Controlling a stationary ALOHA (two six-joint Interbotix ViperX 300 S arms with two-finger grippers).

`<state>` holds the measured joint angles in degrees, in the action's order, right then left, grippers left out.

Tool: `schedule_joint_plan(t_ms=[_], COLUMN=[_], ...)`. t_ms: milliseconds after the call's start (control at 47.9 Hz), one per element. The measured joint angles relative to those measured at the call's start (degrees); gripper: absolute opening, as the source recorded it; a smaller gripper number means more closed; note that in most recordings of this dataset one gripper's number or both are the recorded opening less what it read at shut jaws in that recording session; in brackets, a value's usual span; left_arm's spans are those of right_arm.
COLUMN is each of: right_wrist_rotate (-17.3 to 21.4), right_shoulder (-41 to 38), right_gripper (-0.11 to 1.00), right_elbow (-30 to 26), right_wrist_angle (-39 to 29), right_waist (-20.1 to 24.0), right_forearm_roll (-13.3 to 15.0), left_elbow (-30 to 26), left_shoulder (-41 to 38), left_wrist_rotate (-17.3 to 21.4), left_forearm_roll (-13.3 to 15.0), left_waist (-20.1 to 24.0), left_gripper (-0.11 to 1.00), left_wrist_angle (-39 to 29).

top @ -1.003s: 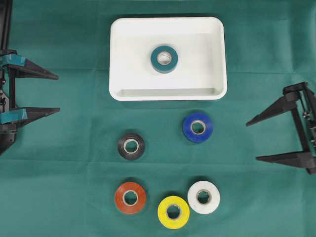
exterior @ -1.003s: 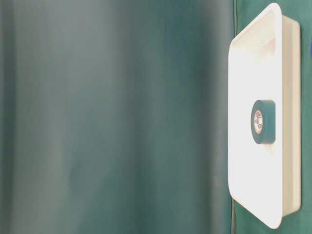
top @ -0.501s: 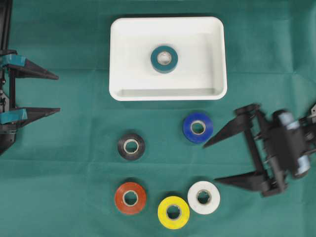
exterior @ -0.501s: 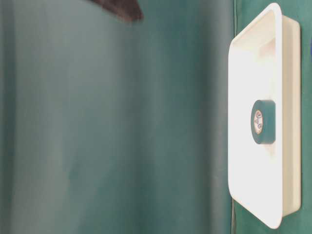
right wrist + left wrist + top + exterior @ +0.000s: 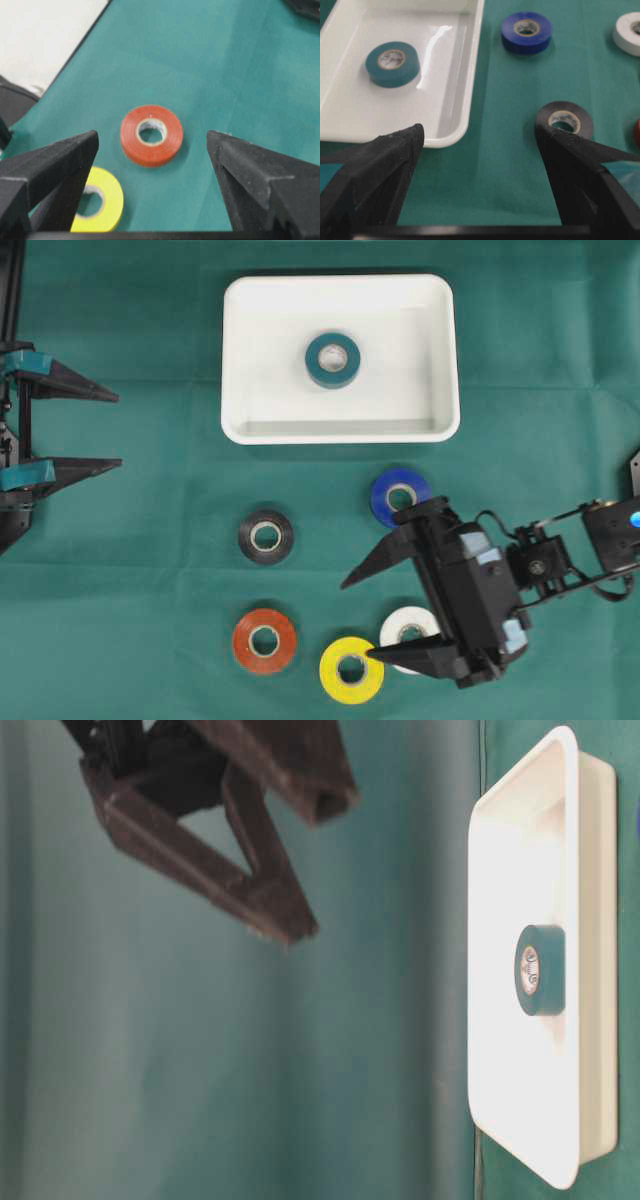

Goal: Pick up the tape from a random location and place it into the white case.
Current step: 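Move the right gripper toward the yellow tape roll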

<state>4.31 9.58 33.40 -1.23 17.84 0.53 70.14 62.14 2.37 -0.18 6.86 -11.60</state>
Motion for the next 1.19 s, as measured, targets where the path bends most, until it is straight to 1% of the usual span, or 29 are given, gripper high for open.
schedule_joint_plan(t_ms=[188,334,668,856,1024,1191], right_wrist_rotate=[0.3,1.3,6.4,7.4,9.2,9.4], right_shoulder=[-2.3,-4.2,-11.7,-14.9,-16.2,-16.3], right_gripper=[0.91,0.91,0.91,0.91,0.91,0.91], right_elbow=[-2.9,-6.0,-18.1,-23.6,-25.8,-25.9], right_wrist_angle=[-2.5,-7.7,-31.2,-40.5,-45.2,-45.9], right_waist=[0.0,0.1,0.2,1.2,1.9,1.9], right_forearm_roll=[0.0,0.0,0.0,0.0,0.0,0.0], left_elbow=[0.1,0.1,0.1,0.1,0.0,0.1], left_shoulder=[0.1,0.0,0.0,-0.1,0.0,0.0], left_wrist_rotate=[0.0,0.0,0.0,0.0,0.0,0.0], left_forearm_roll=[0.0,-0.1,-0.1,0.0,0.0,0.0], left_waist=[0.0,0.0,0.0,0.0,0.0,0.0], left_gripper=[0.95,0.95,0.95,0.95,0.95,0.95], left_wrist_angle=[-0.1,-0.2,-0.4,-0.5,-0.5,-0.5])
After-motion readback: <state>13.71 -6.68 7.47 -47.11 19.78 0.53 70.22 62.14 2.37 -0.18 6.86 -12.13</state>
